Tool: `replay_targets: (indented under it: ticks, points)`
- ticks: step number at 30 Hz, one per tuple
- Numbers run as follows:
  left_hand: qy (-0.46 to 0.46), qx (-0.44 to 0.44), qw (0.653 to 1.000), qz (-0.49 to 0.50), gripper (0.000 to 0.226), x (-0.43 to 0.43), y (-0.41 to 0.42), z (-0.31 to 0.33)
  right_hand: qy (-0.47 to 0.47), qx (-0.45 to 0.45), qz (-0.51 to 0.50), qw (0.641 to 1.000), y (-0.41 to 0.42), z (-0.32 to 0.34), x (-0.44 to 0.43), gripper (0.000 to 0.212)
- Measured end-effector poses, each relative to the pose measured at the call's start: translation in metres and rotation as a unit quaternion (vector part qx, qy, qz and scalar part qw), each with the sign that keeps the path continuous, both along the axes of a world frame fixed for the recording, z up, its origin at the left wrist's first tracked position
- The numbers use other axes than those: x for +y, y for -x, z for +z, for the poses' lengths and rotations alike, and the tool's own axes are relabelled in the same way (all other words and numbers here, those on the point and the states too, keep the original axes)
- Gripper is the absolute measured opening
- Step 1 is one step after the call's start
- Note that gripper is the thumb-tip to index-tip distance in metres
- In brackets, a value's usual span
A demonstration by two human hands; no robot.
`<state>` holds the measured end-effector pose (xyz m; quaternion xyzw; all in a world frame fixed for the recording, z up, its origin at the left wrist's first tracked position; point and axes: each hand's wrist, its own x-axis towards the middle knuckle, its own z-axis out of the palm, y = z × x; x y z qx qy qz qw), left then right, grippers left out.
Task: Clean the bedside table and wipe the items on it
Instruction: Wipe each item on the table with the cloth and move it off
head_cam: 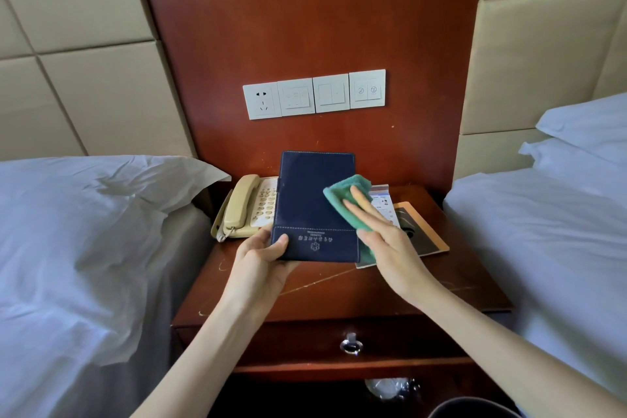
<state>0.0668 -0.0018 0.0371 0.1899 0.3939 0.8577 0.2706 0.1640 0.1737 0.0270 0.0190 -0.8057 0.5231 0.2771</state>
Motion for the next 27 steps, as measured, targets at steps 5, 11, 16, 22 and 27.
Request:
replay_targets:
  ticks: [5, 11, 16, 22, 27]
  points:
    - [0.011, 0.031, 0.999, -0.033, 0.039, 0.000, -0.004, -0.006, 0.186, 0.063, -0.062, 0.979, 0.014, 0.025, -0.005, 0.038]
    - [0.023, 0.027, 0.997, -0.075, 0.036, -0.004, 0.002, -0.018, 0.346, 0.045, -0.063, 0.935, 0.010, 0.046, 0.012, 0.031]
    - [0.045, 0.029, 0.998, -0.043, 0.038, 0.001, 0.007, -0.022, 0.320, 0.060, -0.085, 0.942, 0.005, 0.046, 0.015, 0.028]
    - [0.258, -0.023, 0.965, 0.042, 0.026, 0.014, 0.003, -0.024, 0.129, 0.125, -0.080, 0.981, -0.007, 0.054, 0.000, 0.036]
    - [0.224, -0.138, 0.964, -0.036, 0.031, 0.011, -0.007, 0.005, -0.075, 0.155, -0.080, 0.982, -0.016, 0.055, -0.024, 0.028]
